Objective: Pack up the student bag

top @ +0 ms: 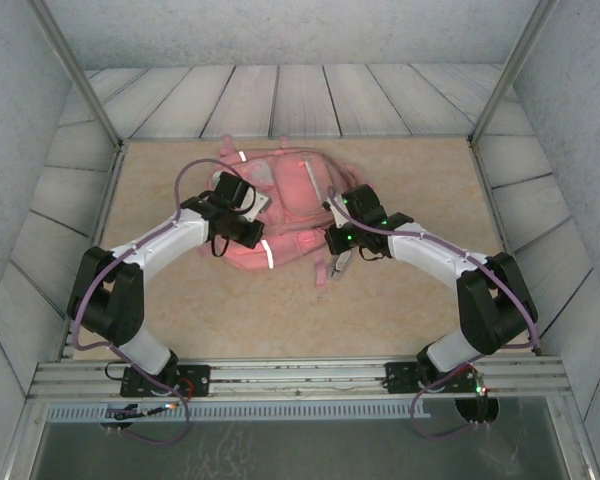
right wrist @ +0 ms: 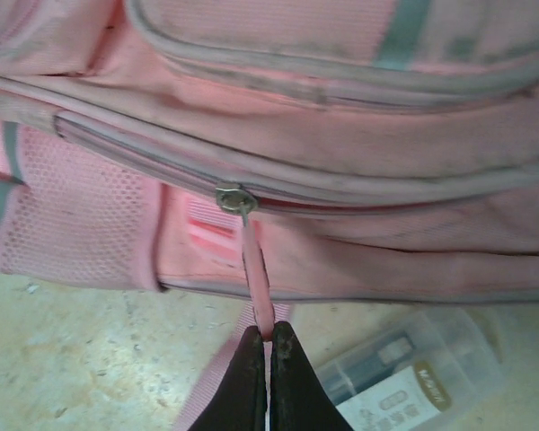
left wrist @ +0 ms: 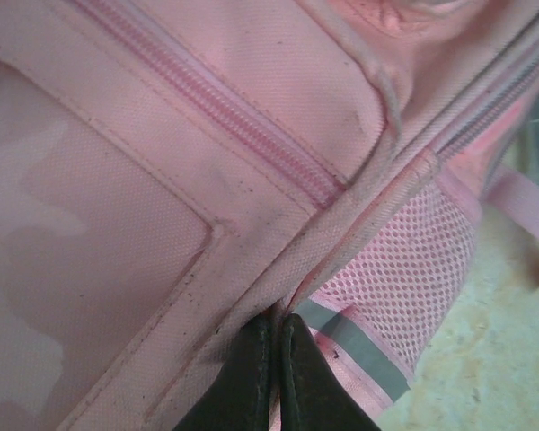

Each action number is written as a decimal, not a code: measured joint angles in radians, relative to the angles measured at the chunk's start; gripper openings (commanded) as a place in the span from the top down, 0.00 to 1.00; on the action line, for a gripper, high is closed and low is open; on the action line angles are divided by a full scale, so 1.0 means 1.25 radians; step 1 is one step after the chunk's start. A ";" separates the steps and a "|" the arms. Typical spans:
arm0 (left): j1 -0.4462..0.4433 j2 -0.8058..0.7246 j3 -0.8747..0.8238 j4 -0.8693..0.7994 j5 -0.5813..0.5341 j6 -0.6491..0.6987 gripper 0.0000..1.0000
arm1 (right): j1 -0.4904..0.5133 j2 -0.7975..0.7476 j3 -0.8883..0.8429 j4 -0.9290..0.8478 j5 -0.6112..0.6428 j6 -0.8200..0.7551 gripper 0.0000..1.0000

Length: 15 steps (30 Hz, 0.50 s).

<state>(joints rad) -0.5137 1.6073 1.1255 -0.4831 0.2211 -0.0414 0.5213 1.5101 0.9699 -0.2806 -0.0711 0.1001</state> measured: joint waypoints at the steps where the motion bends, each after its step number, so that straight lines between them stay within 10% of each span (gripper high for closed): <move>1: 0.002 -0.002 -0.006 0.005 -0.009 0.001 1.00 | 0.000 0.000 0.000 0.000 0.013 0.002 1.00; 10: 0.006 -0.025 -0.030 0.020 -0.056 0.013 1.00 | -0.007 0.012 0.000 -0.001 0.068 0.018 1.00; 15: 0.005 -0.042 -0.054 0.023 -0.047 0.031 0.56 | -0.019 0.019 0.000 0.002 0.061 0.021 1.00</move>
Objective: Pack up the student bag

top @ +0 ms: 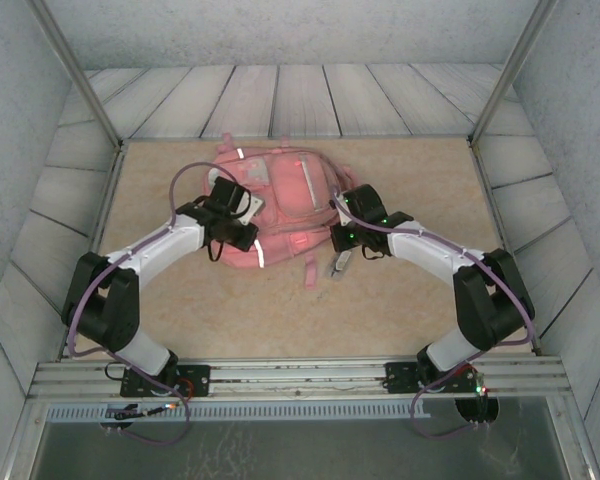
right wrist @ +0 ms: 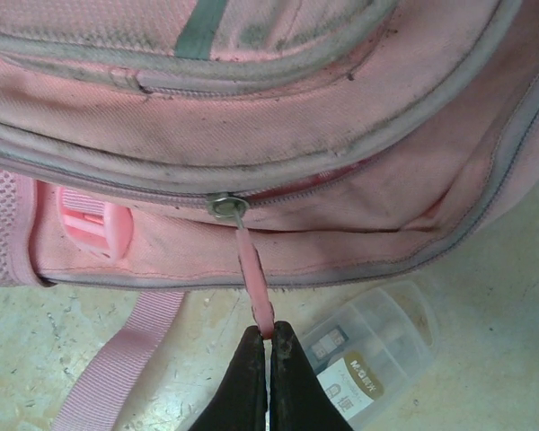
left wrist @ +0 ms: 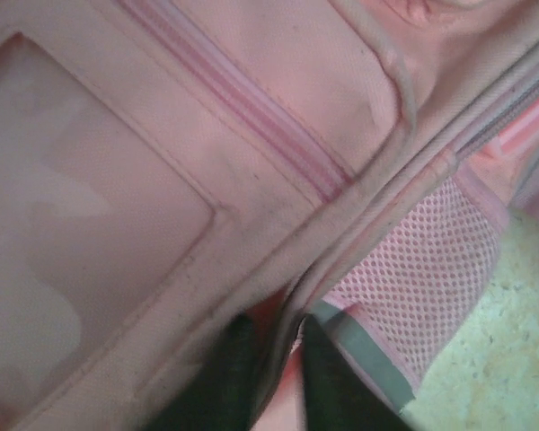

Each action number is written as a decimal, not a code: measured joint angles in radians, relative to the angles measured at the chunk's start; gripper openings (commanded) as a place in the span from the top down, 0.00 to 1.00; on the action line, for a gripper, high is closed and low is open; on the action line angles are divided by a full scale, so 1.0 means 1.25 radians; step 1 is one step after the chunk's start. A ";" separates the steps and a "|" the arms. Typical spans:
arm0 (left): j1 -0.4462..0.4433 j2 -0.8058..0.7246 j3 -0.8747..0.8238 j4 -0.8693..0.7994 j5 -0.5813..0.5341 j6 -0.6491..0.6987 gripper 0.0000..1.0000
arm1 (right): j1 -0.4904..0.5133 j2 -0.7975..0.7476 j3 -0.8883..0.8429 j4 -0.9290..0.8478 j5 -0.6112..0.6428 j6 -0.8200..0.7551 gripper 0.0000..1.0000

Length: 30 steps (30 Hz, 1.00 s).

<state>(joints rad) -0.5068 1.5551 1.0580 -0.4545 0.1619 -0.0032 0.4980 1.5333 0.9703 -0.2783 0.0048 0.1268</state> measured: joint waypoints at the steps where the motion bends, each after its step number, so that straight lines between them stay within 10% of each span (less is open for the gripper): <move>1: -0.002 -0.011 -0.008 0.000 0.011 0.007 0.49 | -0.002 -0.001 0.000 0.002 -0.011 -0.001 1.00; 5: -0.045 -0.050 -0.018 0.012 0.029 0.037 0.41 | -0.005 -0.016 -0.010 0.010 -0.049 -0.010 1.00; 14: -0.185 0.023 0.098 0.066 0.064 0.150 0.57 | -0.005 -0.063 -0.026 0.033 -0.098 -0.016 1.00; 24: -0.197 0.210 0.220 0.071 0.102 0.235 0.63 | -0.005 -0.107 -0.054 0.047 -0.113 -0.015 1.00; 30: -0.194 0.192 0.182 0.088 0.095 0.228 0.63 | -0.005 -0.098 -0.079 0.072 -0.116 -0.005 0.67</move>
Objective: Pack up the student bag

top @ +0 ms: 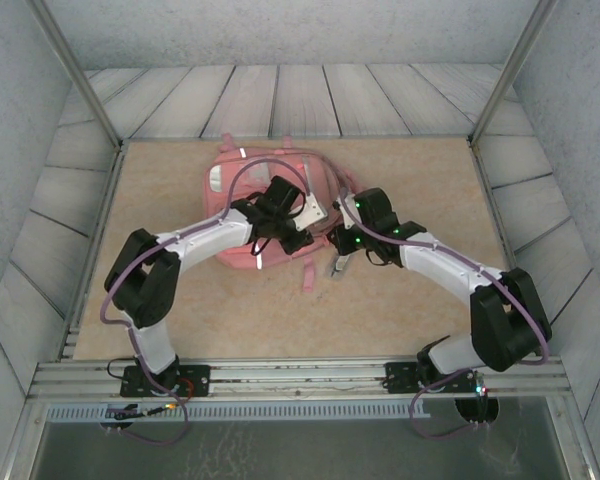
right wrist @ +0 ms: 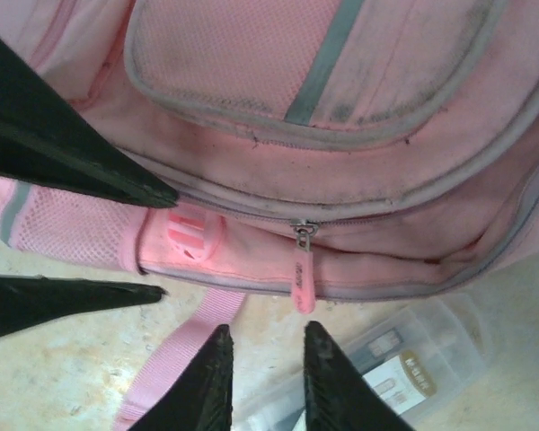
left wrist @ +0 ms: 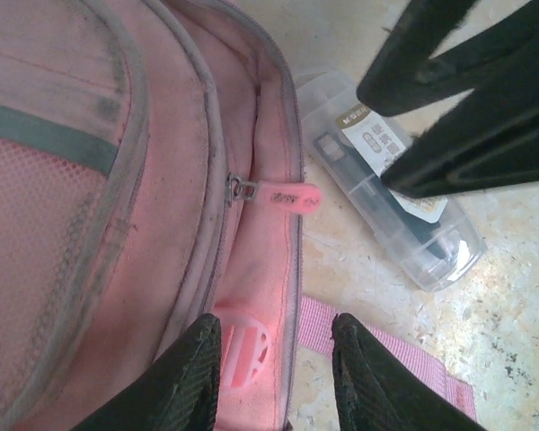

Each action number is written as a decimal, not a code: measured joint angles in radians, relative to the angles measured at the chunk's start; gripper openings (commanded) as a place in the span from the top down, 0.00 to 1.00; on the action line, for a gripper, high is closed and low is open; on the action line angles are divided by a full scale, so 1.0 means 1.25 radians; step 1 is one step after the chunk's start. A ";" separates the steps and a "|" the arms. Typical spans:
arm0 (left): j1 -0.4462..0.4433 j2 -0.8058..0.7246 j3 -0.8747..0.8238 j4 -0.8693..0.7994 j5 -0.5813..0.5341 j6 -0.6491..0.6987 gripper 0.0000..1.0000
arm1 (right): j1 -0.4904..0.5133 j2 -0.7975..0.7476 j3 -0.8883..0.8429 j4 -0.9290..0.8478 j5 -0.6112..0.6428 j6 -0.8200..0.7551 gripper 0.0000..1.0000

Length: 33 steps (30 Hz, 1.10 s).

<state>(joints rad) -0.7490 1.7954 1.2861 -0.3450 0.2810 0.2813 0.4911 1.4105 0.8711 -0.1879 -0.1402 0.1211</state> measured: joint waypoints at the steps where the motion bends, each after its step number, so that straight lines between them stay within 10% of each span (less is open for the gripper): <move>1: 0.002 -0.019 -0.021 0.007 0.001 -0.007 0.63 | 0.000 0.006 -0.005 0.013 -0.004 -0.001 0.66; 20: 0.063 -0.384 -0.269 0.044 -0.090 -0.140 0.52 | -0.023 0.209 0.043 0.092 -0.074 -0.036 0.64; 33: 0.063 -0.418 -0.284 0.046 -0.097 -0.158 0.51 | -0.023 0.259 0.056 0.121 -0.102 -0.027 1.00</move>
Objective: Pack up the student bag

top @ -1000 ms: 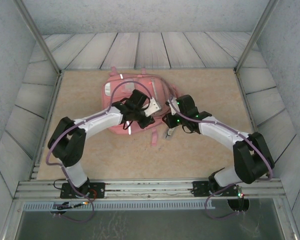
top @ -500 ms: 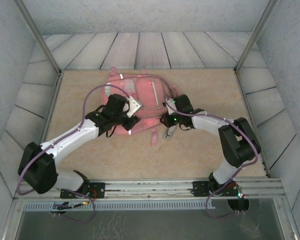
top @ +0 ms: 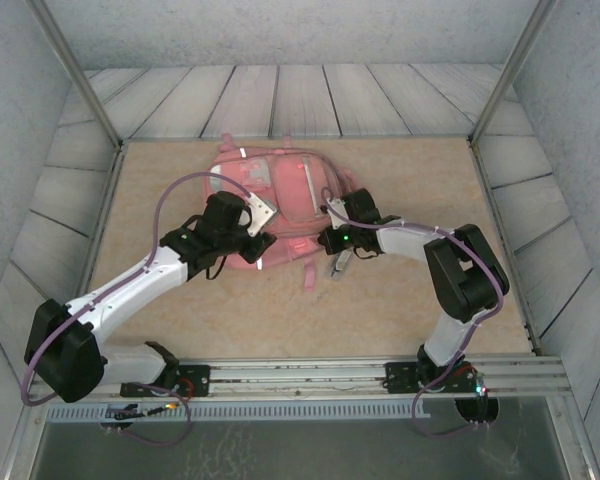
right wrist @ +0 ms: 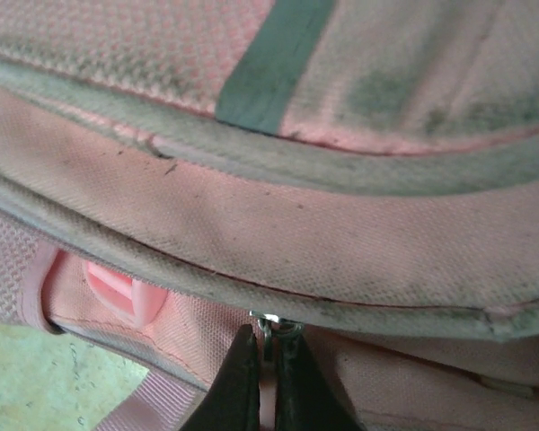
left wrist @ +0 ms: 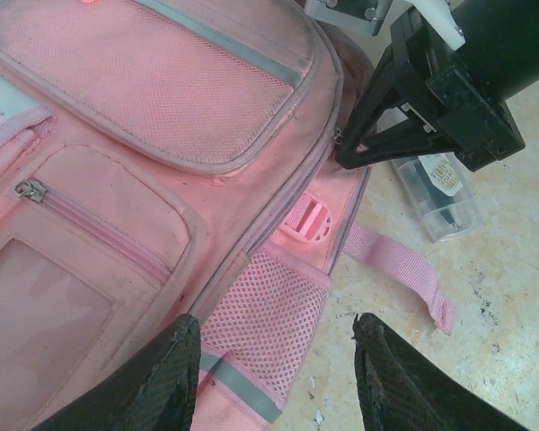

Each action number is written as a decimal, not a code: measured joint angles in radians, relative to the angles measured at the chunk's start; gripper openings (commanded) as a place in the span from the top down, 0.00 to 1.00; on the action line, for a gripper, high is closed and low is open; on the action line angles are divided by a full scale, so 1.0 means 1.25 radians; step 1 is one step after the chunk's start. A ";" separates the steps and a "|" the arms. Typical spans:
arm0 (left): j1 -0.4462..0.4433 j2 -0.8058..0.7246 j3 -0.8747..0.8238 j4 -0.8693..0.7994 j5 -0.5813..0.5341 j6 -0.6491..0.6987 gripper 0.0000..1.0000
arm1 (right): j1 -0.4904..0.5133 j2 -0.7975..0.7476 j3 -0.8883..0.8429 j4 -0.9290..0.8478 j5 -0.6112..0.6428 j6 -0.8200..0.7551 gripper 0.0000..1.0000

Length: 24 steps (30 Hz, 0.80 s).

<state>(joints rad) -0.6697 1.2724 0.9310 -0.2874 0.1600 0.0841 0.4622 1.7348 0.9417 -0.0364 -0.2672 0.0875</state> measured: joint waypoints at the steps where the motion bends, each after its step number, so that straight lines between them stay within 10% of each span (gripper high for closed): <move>1: 0.000 0.004 0.000 0.002 0.000 0.002 0.51 | 0.000 -0.002 -0.002 0.000 0.001 0.000 1.00; 24: -0.087 0.402 0.294 -0.015 0.036 0.175 0.59 | 0.000 -0.197 -0.018 -0.145 -0.022 -0.012 1.00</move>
<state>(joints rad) -0.7788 1.7748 1.2980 -0.3061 0.2050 0.3027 0.4622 1.4887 0.9192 -0.2176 -0.2951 0.0731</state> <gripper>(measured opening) 0.411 0.070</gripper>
